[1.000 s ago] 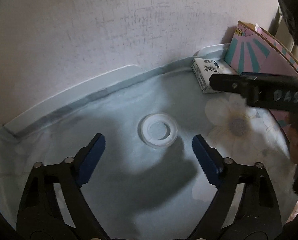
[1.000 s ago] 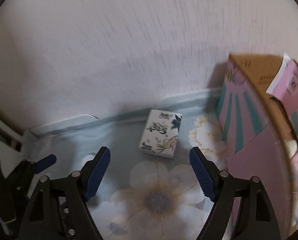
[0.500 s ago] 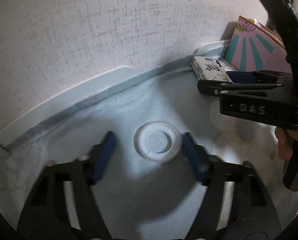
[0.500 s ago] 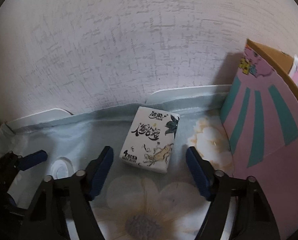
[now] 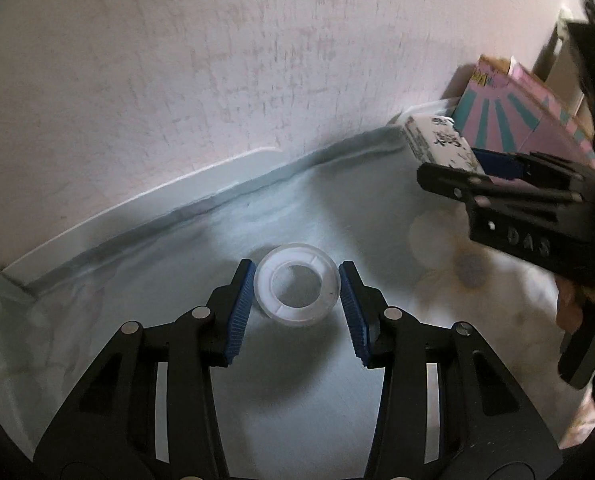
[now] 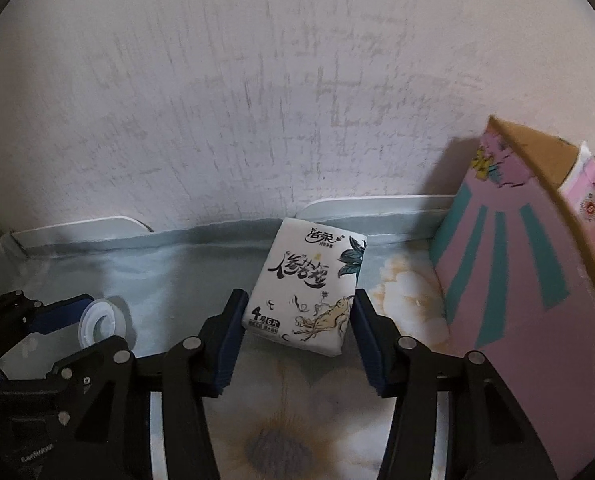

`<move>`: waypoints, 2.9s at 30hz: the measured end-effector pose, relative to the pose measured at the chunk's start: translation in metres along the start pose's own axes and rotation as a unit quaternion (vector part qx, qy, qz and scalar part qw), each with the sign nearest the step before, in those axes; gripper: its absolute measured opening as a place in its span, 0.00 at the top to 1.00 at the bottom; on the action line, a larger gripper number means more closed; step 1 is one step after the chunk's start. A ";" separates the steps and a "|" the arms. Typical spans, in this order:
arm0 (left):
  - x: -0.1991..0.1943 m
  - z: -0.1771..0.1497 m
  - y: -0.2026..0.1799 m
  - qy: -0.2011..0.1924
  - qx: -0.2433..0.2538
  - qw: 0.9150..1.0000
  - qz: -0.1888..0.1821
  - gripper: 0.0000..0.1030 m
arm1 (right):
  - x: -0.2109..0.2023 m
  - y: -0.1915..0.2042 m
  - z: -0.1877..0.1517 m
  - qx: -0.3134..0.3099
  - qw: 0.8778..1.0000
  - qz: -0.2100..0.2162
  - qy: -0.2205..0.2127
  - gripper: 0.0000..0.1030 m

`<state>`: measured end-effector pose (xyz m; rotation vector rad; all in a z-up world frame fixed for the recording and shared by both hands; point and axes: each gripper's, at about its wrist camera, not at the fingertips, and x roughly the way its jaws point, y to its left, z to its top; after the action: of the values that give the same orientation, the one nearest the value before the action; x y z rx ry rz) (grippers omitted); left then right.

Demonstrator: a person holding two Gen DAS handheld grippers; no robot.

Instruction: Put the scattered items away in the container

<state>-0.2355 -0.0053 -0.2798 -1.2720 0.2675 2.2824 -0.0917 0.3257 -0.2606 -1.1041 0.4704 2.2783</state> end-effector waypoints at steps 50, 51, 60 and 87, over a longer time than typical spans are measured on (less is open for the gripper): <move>-0.075 0.065 -0.309 -0.005 0.035 0.999 -0.035 0.62 | -0.234 -0.196 -0.085 -0.057 0.997 0.057 0.009 0.54; -0.074 0.065 -0.309 -0.004 0.034 0.999 -0.034 0.62 | -0.239 -0.196 -0.085 -0.057 0.997 0.058 0.009 0.54; -0.070 0.077 -0.301 0.016 0.022 0.999 -0.029 0.01 | -0.219 -0.195 -0.074 -0.029 0.996 0.076 0.027 0.48; -0.103 0.085 -0.279 -0.010 0.023 0.999 -0.041 0.00 | -0.224 -0.175 -0.065 -0.028 0.998 0.026 0.045 0.01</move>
<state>-0.1080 0.2319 -0.1268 -1.2129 0.2539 2.2058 0.1687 0.3545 -0.1333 -1.2389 0.4781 2.3057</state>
